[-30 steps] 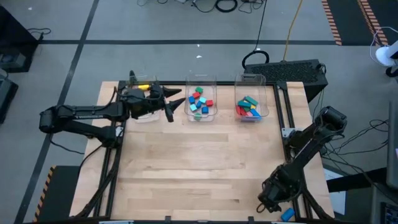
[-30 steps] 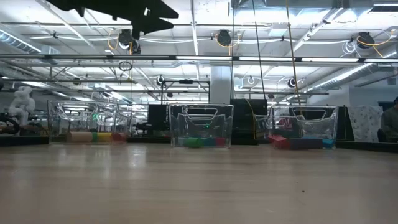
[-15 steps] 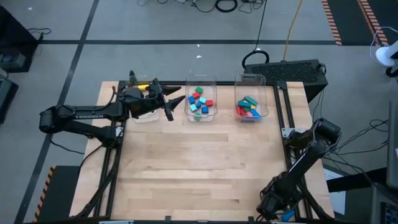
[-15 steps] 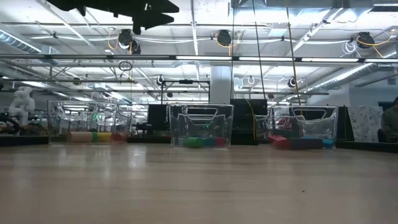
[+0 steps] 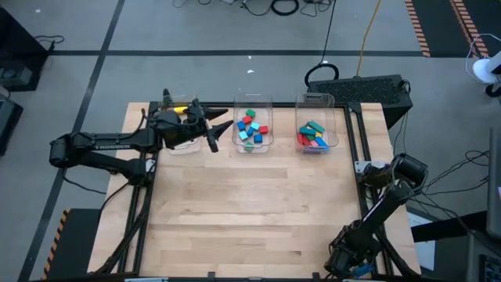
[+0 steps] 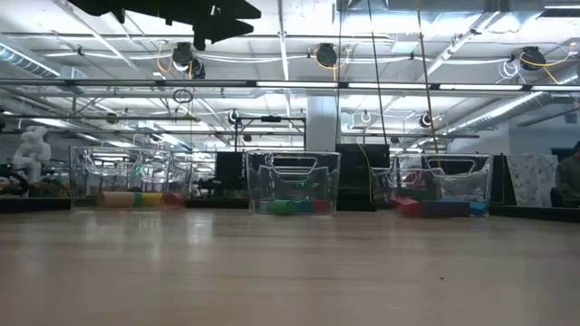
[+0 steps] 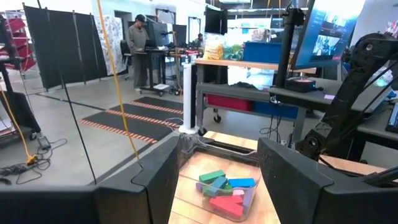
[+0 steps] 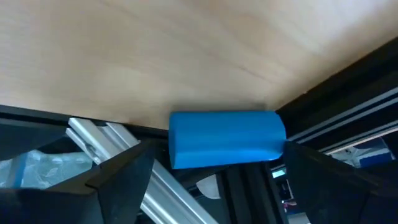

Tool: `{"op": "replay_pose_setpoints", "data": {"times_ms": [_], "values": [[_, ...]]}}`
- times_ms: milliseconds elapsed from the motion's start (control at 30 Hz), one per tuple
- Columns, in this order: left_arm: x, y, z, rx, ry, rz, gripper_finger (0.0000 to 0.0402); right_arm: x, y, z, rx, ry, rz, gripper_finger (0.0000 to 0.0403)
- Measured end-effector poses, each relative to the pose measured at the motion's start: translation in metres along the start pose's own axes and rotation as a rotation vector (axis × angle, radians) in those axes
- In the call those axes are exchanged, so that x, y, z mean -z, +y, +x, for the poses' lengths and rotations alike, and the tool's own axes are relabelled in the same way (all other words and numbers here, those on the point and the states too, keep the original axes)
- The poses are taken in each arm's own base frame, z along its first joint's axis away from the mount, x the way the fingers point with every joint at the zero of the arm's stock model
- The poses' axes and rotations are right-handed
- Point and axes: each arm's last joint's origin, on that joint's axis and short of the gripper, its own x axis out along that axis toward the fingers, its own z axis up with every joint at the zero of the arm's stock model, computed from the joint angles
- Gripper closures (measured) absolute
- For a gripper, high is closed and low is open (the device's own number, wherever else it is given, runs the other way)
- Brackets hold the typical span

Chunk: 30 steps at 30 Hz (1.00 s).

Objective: Sort blocks by size
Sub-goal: Put the blue cylindrical block into the left transparent bin

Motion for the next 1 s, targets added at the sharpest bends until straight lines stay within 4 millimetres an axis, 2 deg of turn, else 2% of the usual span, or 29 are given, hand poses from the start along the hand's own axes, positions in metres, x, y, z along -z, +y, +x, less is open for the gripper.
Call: {"op": "replay_pose_setpoints", "data": {"times_ms": [633, 833, 1000], "values": [[0.001, 0.0, 0.0, 0.0, 0.013, 0.002, 0.0185, 0.006, -0.003, 0.006, 0.012, -0.005, 0.061, 0.0062], [0.003, 0.0, 0.0, 0.0, 0.028, 0.004, 0.0185, 0.008, -0.005, 0.009, 0.016, -0.014, 0.042, 0.0048], [0.003, 0.0, 0.0, 0.0, 0.031, 0.005, 0.0185, 0.006, -0.007, 0.011, 0.019, -0.033, 0.099, 0.0047]]}}
